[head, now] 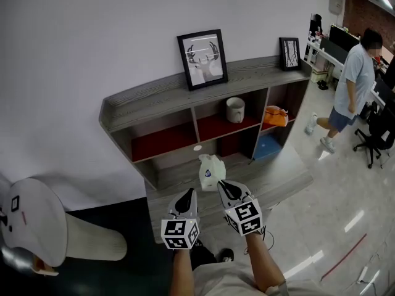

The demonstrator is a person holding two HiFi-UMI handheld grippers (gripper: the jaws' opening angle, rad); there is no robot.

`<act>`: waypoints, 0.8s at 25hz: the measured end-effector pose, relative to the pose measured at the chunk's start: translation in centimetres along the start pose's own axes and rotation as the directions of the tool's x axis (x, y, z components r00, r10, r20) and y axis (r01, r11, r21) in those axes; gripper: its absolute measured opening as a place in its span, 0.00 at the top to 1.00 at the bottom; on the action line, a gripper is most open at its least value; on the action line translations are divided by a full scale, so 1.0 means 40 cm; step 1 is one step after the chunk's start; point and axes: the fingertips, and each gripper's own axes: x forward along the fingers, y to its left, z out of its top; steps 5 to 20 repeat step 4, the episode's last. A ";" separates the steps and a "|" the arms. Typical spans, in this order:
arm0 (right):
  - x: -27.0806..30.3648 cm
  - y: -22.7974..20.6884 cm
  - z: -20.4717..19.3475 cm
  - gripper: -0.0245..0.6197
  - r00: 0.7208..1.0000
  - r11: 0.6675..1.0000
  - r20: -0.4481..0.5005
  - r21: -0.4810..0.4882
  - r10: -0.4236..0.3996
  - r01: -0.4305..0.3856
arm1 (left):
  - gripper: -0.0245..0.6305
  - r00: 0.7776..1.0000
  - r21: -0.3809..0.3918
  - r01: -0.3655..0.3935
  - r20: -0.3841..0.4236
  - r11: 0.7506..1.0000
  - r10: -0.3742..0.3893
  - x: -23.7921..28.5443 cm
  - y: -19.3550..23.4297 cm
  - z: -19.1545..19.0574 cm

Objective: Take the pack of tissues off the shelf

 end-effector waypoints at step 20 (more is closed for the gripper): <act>0.005 0.006 0.001 0.94 1.000 1.000 -0.001 -0.001 0.004 -0.004 | 0.95 1.000 -0.004 0.001 0.000 1.000 -0.001 0.003 0.004 -0.002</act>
